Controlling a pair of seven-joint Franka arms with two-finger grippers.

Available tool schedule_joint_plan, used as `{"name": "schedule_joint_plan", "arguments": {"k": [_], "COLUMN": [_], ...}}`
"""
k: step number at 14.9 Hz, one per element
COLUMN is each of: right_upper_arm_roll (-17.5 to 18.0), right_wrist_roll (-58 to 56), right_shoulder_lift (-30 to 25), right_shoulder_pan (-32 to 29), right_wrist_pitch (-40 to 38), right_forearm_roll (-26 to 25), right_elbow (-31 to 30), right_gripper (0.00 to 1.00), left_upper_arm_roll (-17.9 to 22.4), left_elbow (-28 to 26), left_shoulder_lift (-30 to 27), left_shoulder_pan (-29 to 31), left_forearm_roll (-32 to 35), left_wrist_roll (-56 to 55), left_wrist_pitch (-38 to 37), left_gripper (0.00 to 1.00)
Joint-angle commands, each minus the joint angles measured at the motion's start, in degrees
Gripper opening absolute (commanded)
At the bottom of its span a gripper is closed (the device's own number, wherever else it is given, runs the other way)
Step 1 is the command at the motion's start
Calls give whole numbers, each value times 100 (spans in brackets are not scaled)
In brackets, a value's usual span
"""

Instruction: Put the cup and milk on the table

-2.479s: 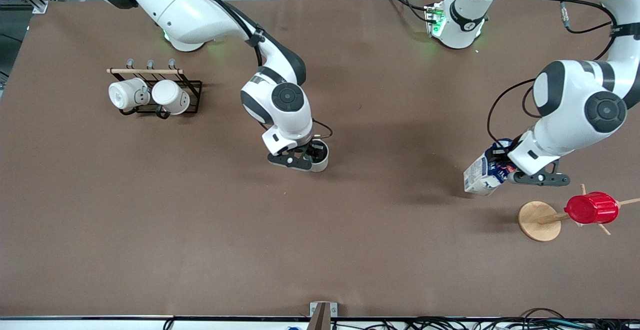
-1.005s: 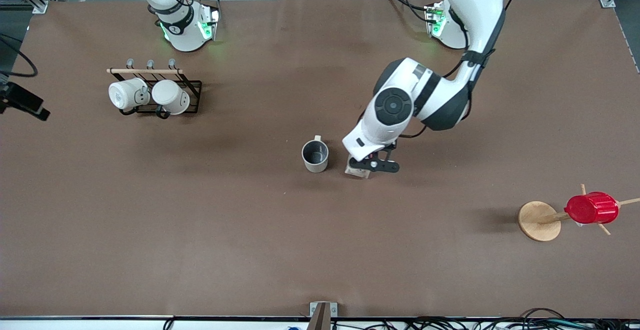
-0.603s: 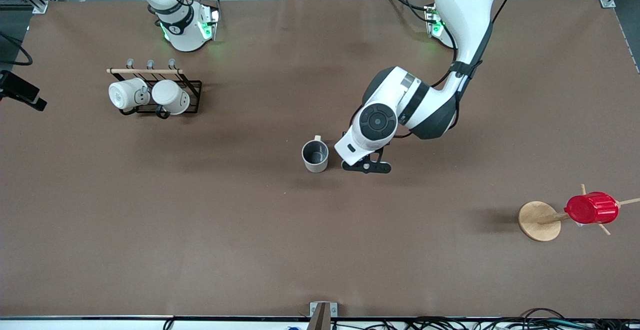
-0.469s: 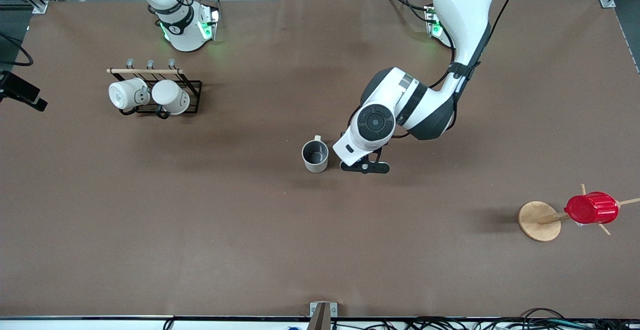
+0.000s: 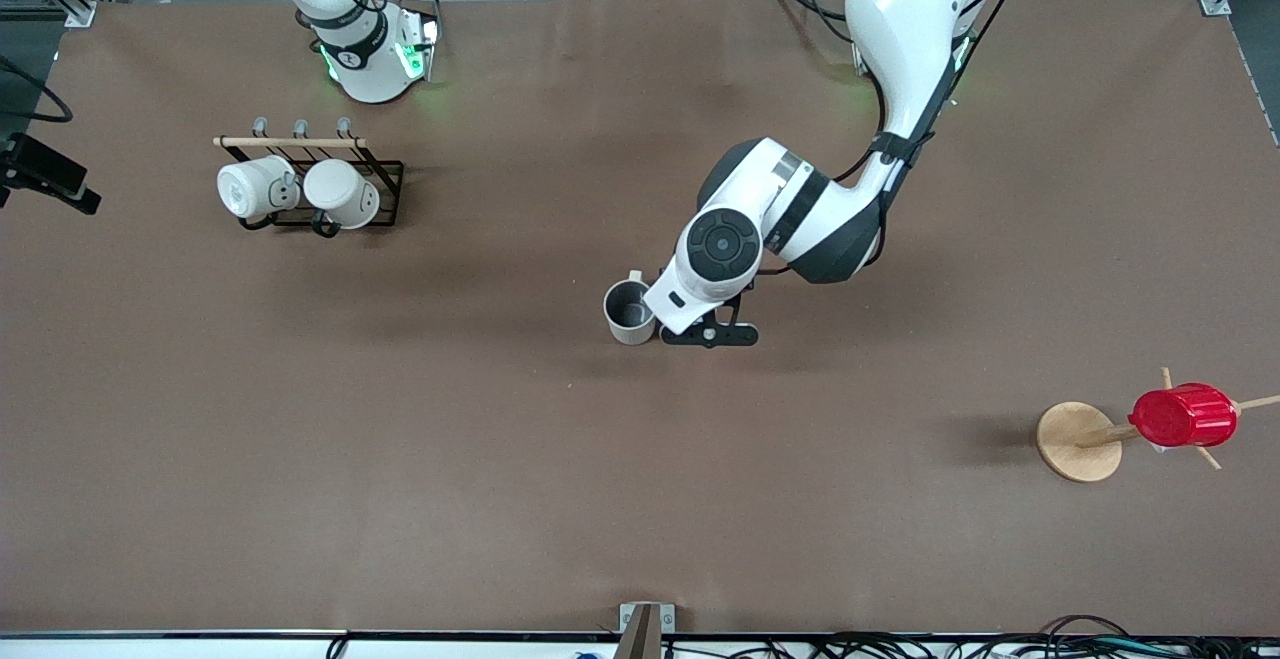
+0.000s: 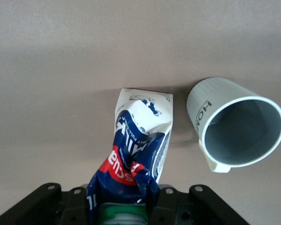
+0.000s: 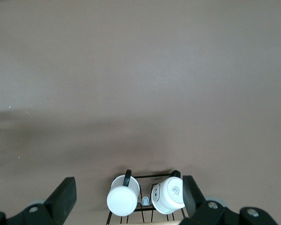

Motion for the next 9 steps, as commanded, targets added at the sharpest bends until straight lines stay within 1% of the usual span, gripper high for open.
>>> {"name": "schedule_joint_plan", "arguments": {"k": [1,2,3,4,7,8,9], "right_upper_arm_roll": [-1,8,8,-1,8,8,8], "right_wrist_roll": [87,122,123,123,114,105,96], "right_shoulder_lift": [-11,-11,-11,-2,-11,-2,-2], "right_shoulder_pan": [9,9,9,9,17,17,17], "right_wrist_pitch": [-90,-90,-90,-90,-81,-81,-90], "right_forearm_roll": [49,58,58,58,58,58,58], "right_elbow": [73,73,73,73,73,73,73], "right_gripper": [100,100,100,100,100,100,100], "left_upper_arm_roll": [46,46,46,46,55,64,81], "left_elbow": [171,171,171,171,180,188,197], "left_shoulder_lift": [76,76,76,76,15,-12,-81], "left_shoulder_pan": [-64,-55,-64,-64,-55,-46,-20], "left_forearm_roll": [-105,-105,-105,-87,-61,-52,-43], "left_wrist_roll": [-41,-33,-33,-41,29,38,46], "left_wrist_pitch": [-297,-306,-306,-306,-298,-263,-228], "left_gripper": [16,19,29,44,80,88,95]}}
